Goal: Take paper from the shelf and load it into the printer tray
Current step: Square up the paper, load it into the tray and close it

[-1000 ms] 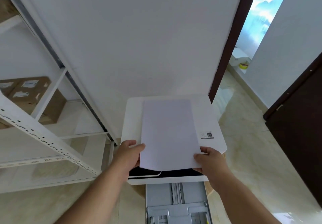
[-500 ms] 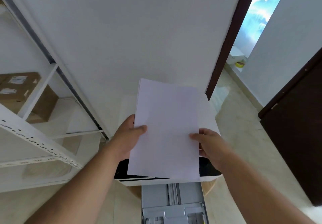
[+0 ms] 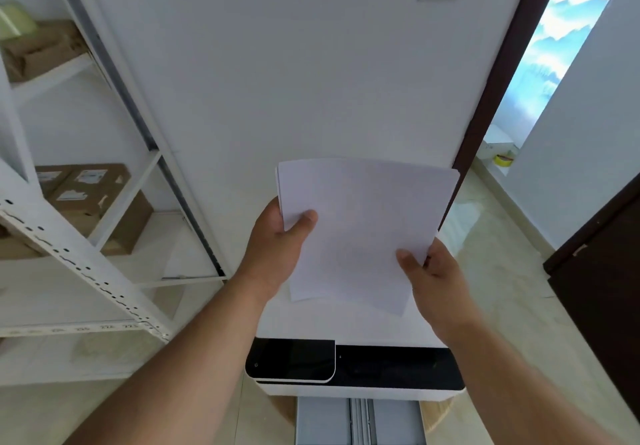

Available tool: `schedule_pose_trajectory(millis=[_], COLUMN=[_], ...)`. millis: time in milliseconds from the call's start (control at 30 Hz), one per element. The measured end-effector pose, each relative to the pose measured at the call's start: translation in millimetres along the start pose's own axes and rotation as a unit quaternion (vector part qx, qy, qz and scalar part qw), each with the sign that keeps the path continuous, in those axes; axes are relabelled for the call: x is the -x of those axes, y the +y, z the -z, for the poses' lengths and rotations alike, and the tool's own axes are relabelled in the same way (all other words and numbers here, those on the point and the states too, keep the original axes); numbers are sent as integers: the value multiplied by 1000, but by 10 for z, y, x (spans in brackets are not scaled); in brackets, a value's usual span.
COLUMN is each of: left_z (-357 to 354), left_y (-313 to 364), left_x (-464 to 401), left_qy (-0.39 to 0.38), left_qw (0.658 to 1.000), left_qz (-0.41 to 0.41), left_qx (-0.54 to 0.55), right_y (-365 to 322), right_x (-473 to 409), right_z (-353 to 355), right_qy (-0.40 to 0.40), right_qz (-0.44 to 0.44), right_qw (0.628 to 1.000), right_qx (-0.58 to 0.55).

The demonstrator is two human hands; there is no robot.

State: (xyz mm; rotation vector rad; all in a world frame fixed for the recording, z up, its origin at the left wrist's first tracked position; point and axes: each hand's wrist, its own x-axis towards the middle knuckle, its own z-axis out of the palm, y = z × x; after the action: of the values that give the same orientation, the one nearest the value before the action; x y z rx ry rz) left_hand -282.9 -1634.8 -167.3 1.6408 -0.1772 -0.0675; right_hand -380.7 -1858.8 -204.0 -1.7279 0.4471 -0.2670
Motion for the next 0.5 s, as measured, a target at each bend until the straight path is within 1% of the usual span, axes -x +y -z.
schedule_pose_trajectory(millis=[100, 267, 400, 500], left_z=[-1, -73, -101, -120], left_y=[42, 239, 334, 369], left_x=[64, 103, 117, 114], left_qy=[13, 75, 61, 84], left_qw=[1000, 994, 994, 990], left_qz=[-14, -75, -90, -110], left_qx=[21, 25, 7, -12], right_y=[-81, -323, -382, -372], right_x=[57, 101, 113, 99], right_z=[14, -36, -72, -57], right_qy=[9, 47, 60, 72], right_qz=[7, 49, 60, 66], right_qw=[1000, 998, 995, 992], right_qx=[9, -17, -47, -75])
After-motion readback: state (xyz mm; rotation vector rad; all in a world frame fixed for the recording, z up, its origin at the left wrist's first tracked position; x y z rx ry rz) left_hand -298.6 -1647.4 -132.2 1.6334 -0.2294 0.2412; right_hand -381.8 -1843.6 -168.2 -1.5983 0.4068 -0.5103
